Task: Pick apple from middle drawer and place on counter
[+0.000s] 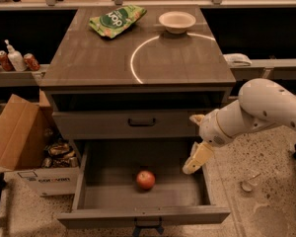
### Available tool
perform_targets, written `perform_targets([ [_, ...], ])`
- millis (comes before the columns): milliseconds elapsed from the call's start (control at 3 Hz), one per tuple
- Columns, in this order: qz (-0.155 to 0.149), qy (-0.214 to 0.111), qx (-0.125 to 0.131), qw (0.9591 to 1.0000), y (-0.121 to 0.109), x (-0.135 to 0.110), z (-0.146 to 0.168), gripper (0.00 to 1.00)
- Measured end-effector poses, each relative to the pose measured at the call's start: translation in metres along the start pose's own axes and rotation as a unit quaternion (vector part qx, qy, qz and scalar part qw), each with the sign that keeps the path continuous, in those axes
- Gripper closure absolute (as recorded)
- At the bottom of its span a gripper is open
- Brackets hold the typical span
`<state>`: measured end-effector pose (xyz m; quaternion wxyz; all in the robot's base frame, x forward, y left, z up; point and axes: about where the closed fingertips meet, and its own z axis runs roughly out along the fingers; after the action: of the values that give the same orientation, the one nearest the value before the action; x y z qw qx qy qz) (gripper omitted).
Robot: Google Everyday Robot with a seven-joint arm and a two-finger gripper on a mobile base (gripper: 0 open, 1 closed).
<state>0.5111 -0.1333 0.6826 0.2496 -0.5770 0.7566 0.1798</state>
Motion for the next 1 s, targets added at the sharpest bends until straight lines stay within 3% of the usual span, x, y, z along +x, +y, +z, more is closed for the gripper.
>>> perform_targets([
  [333,0.0,0.0,0.0,1.0,0.0,0.0,0.0,0.0],
  [667,-0.027,0.019,-0.024,0.9992,0.015,0.002,0.027,0.0],
  [1000,-0.044,0.052,-0.048,0.9965,0.033,0.023,0.07,0.0],
])
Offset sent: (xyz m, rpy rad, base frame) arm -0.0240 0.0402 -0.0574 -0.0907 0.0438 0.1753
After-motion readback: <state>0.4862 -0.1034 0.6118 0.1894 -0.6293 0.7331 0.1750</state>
